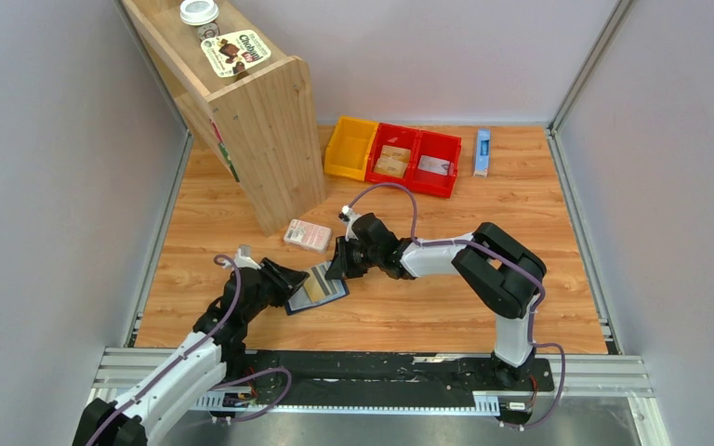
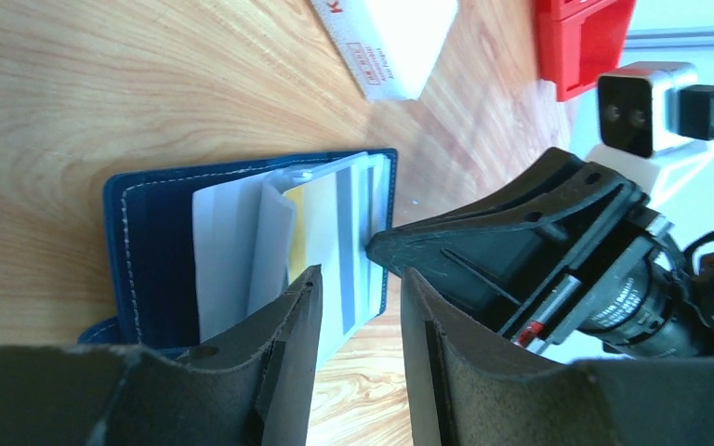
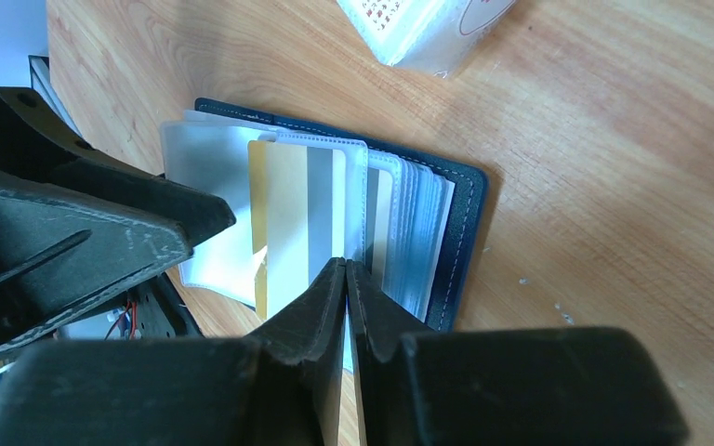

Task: Take the credit cards out of the card holder
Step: Remove the credit card from the card holder.

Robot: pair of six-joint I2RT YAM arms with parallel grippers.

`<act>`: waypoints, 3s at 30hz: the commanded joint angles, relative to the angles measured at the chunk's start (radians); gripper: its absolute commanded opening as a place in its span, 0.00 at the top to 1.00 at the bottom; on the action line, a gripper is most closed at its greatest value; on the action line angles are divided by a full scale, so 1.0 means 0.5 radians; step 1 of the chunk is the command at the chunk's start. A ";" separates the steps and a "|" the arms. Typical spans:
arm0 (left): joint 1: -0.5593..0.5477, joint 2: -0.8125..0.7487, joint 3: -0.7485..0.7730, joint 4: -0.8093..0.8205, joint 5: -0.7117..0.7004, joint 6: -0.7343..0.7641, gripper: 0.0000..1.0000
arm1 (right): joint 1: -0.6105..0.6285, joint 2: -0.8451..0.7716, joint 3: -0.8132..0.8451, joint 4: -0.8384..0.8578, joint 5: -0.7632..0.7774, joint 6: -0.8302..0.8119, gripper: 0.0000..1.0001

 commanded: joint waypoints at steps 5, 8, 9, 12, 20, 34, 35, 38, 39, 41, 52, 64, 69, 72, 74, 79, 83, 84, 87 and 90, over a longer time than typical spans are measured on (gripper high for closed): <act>0.009 0.281 -0.211 0.172 0.013 -0.003 0.55 | -0.034 0.088 -0.072 -0.232 0.168 -0.095 0.87; 0.009 0.340 -0.217 0.221 0.010 0.012 0.55 | -0.034 0.091 -0.075 -0.232 0.168 -0.095 0.87; 0.012 0.349 -0.214 0.258 0.013 0.024 0.55 | -0.034 0.088 -0.078 -0.232 0.168 -0.095 0.87; 0.009 0.370 -0.220 0.341 0.010 0.037 0.55 | -0.031 0.091 -0.078 -0.229 0.168 -0.095 0.87; 0.012 0.511 -0.229 0.473 0.037 0.027 0.55 | -0.034 0.091 -0.075 -0.229 0.162 -0.095 0.87; 0.009 0.837 -0.254 0.759 0.160 -0.015 0.69 | -0.037 0.079 -0.091 -0.235 0.171 -0.092 0.87; 0.009 0.779 -0.242 0.707 0.160 -0.009 0.71 | -0.037 0.076 -0.094 -0.235 0.174 -0.089 0.87; 0.009 0.626 -0.232 0.584 0.145 -0.006 0.73 | -0.049 0.076 -0.109 -0.235 0.177 -0.092 0.87; 0.009 0.528 -0.229 0.517 0.136 0.000 0.74 | -0.049 0.082 -0.109 -0.235 0.180 -0.095 0.87; 0.009 0.386 -0.223 0.421 0.117 0.000 0.74 | -0.056 0.085 -0.109 -0.235 0.183 -0.089 0.87; 0.009 0.226 -0.220 0.421 0.142 0.009 0.79 | -0.065 0.103 -0.091 -0.238 0.177 -0.086 0.88; 0.009 0.303 -0.186 0.164 0.093 0.033 0.85 | -0.065 0.109 -0.085 -0.238 0.186 -0.077 0.88; 0.009 0.294 -0.018 -0.216 0.010 0.131 1.00 | -0.062 0.110 -0.075 -0.244 0.189 -0.077 0.88; 0.009 0.288 0.114 -0.428 -0.033 0.300 1.00 | -0.065 0.103 -0.072 -0.253 0.205 -0.083 0.88; 0.009 0.276 0.194 -0.545 -0.042 0.386 1.00 | -0.065 0.100 -0.063 -0.275 0.220 -0.095 0.88; 0.009 0.254 0.360 -0.800 -0.125 0.564 1.00 | -0.065 0.070 -0.017 -0.355 0.260 -0.120 0.87; 0.012 0.251 0.507 -0.932 -0.113 0.760 1.00 | -0.065 0.005 0.032 -0.425 0.306 -0.138 0.87; 0.009 0.248 0.550 -0.950 -0.113 0.794 1.00 | -0.062 -0.007 0.053 -0.489 0.315 -0.141 0.87; 0.009 0.229 0.648 -1.021 -0.098 0.969 1.00 | -0.062 -0.062 0.109 -0.585 0.333 -0.132 0.86; 0.009 0.202 0.795 -1.079 -0.088 1.122 1.00 | -0.065 -0.166 0.176 -0.686 0.373 -0.117 0.79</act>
